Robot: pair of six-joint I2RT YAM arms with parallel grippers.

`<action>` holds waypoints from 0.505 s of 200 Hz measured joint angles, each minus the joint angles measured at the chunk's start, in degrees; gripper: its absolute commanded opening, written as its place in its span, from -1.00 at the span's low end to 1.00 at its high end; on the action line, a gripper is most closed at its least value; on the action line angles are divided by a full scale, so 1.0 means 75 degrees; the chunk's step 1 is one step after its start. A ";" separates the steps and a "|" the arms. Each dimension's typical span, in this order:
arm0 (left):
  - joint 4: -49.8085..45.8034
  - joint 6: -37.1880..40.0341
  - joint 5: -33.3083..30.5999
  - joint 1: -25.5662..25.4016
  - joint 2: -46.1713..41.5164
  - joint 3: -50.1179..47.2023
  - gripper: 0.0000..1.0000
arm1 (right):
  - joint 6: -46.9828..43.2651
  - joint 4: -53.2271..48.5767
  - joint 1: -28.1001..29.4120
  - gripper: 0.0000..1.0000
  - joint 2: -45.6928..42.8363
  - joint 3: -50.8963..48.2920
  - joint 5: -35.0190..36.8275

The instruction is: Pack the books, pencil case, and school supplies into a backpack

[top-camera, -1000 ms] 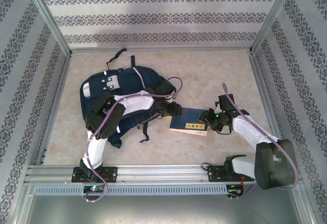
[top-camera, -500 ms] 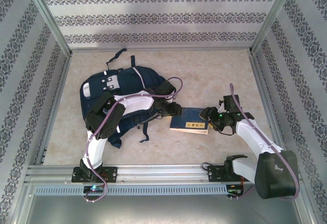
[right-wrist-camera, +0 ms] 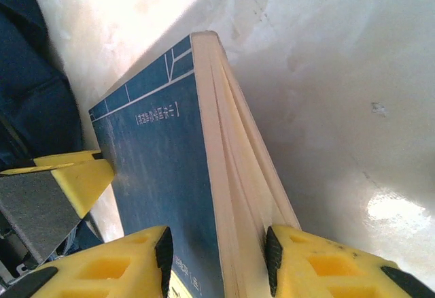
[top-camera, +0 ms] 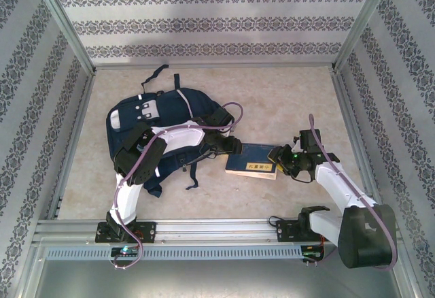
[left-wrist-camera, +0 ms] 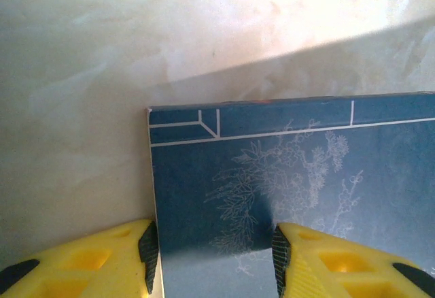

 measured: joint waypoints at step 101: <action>-0.0003 0.0017 0.0000 0.0000 0.0003 0.0000 -0.01 | -0.0277 -0.0102 -0.0017 -0.11 0.0143 -0.0096 0.0055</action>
